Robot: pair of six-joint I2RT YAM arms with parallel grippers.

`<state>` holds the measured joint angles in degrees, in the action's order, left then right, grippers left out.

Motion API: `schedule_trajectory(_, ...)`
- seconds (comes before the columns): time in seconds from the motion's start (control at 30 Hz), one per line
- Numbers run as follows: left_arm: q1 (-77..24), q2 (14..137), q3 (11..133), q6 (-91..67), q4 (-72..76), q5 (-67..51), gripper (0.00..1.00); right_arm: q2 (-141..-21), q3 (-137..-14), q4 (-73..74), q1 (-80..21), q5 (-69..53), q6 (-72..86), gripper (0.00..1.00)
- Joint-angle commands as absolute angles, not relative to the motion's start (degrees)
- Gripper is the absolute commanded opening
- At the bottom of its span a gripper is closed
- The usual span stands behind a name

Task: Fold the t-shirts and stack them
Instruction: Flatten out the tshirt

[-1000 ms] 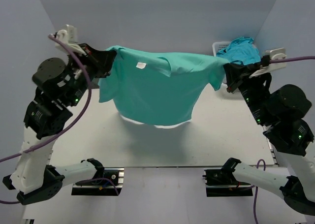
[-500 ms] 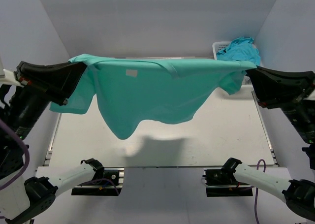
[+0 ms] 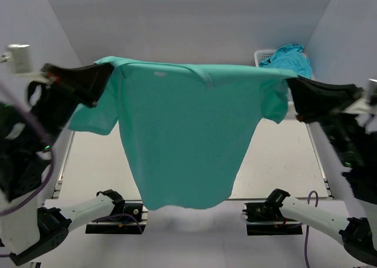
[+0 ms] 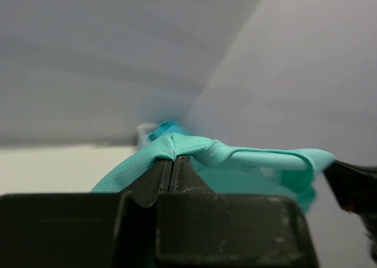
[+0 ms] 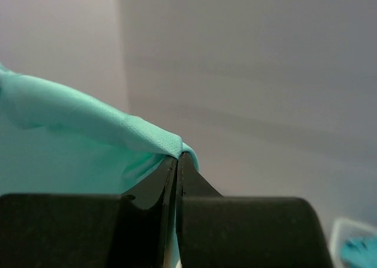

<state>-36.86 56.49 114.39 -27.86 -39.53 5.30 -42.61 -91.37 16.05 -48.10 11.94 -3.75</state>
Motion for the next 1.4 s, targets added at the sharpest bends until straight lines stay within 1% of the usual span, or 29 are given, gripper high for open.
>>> schedule_trajectory(0.0,-36.39,63.71,106.37,-30.75,-42.63,22.82,0.0,-47.36,-83.42,5.58,-47.9,30.65,-6.15,0.0)
schedule_trajectory(0.07,-36.39,68.89,100.06,-33.48,-42.63,29.68,0.0,-50.78,-76.15,3.0,-47.9,38.7,-6.5,0.0)
schedule_trajectory(0.1,-36.39,71.17,98.54,-34.44,-42.63,31.62,0.0,-53.5,-73.5,0.64,-47.73,40.15,-6.24,0.0)
schedule_trajectory(0.17,-35.86,79.4,96.69,-36.37,-42.63,34.7,0.0,-58.52,-71.2,-2.01,-47.29,46.01,-4.49,0.0)
schedule_trajectory(0.27,-33.67,88.21,96.68,-39.02,-43.24,34.2,0.0,-68.62,-68.56,-2.64,-43.0,47.28,-0.64,0.0)
schedule_trajectory(0.3,-31.4,93.29,96.68,-39.02,-43.24,32.97,0.0,-74.39,-68.55,-2.55,-41.93,45.28,-0.44,0.0)
schedule_trajectory(0.37,-28.49,97.97,96.68,-40.16,-41.24,29.28,0.0,-78.47,-69.34,-2.2,-36.85,43.34,4.37,0.0)
schedule_trajectory(0.4,-25.87,100.17,96.68,-40.17,-40.18,27.79,0.0,-82.75,-71.09,-1.59,-35.61,38.46,5.09,0.0)
schedule_trajectory(0.43,-24.88,104.46,96.07,-40.17,-38.51,25.86,0.0,-87.23,-71.89,-0.19,-34.64,37.36,5.88,0.0)
schedule_trajectory(0.5,-22.69,108.96,97.46,-37.45,-33.68,23.57,0.0,-94.26,-75.31,2.0,-31.38,34.64,6.5,0.0)
schedule_trajectory(0.53,-22.68,111.25,98.51,-35.96,-31.84,21.73,0.0,-98.92,-79.93,2.37,-30.16,33.5,6.59,0.0)
schedule_trajectory(0.57,-21.98,115.97,101.57,-33.42,-29.03,20.93,0.03,-103.49,-81.55,3.42,-28.93,31.49,6.77,0.0)
schedule_trajectory(0.6,-21.28,118.63,103.69,-32.88,-29.0,19.87,0.16,-105.88,-83.22,4.47,-28.05,30.51,6.94,0.0)
schedule_trajectory(0.63,-20.75,121.35,109.89,-32.26,-29.0,18.65,0.31,-113.3,-89.67,5.27,-26.99,28.5,6.86,0.0)
schedule_trajectory(0.67,-20.22,124.16,113.17,-32.26,-29.7,18.02,0.51,-115.73,-92.17,7.62,-25.85,28.22,7.03,0.03)
schedule_trajectory(0.7,-19.17,129.58,116.51,-31.12,-31.27,17.41,0.99,-118.1,-94.2,8.69,-24.8,29.0,7.81,0.2)
schedule_trajectory(0.73,-18.64,131.9,122.89,-30.5,-31.81,17.4,1.0,-124.91,-102.66,9.57,-24.35,29.7,8.0,0.37)
schedule_trajectory(0.77,-18.11,134.01,125.66,-29.37,-31.82,18.1,1.0,-127.07,-105.88,14.19,-23.04,29.1,8.09,0.8)
schedule_trajectory(0.8,-17.58,137.25,127.95,-28.49,-31.82,18.71,1.0,-129.09,-112.52,16.07,-22.85,28.4,8.0,0.9)
schedule_trajectory(0.83,-16.71,138.24,131.45,-27.87,-31.82,18.72,1.0,-133.81,-118.94,17.82,-22.5,27.34,8.17,0.9)
schedule_trajectory(0.87,-16.7,138.95,133.14,-27.86,-31.82,19.33,1.0,-134.9,-123.09,22.71,-22.24,27.25,8.35,0.9)
schedule_trajectory(0.93,-16.0,137.56,133.6,-26.02,-30.86,18.63,1.0,-133.7,-123.06,23.56,-22.24,26.11,7.65,0.9)
schedule_trajectory(1.03,-15.47,132.21,126.14,-24.7,-26.82,17.5,1.0,-127.02,-113.93,20.05,-23.11,21.81,5.98,0.9)
schedule_trajectory(1.07,-15.47,128.36,124.3,-24.7,-26.81,17.49,1.0,-120.82,-105.29,19.17,-22.85,16.32,5.89,0.9)
schedule_trajectory(1.13,-15.47,124.91,119.81,-24.7,-26.81,15.83,1.0,-116.83,-97.09,15.74,-22.94,12.41,6.5,0.9)
schedule_trajectory(1.17,-15.47,123.59,118.75,-24.7,-26.81,13.91,1.0,-111.41,-92.07,14.86,-23.2,7.78,6.5,0.9)
schedule_trajectory(1.27,-16.96,118.75,115.32,-25.31,-31.63,8.1,1.0,-105.85,-82.21,11.34,-24.08,1.24,6.06,0.9)
schedule_trajectory(1.33,-17.75,114.71,108.75,-26.79,-33.39,2.59,1.0,-105.12,-79.02,9.85,-25.48,0.79,5.98,0.9)
schedule_trajectory(1.37,-17.75,113.22,101.59,-26.81,-32.88,-0.76,1.0,-105.47,-78.49,9.84,-25.84,-2.25,5.63,0.9)
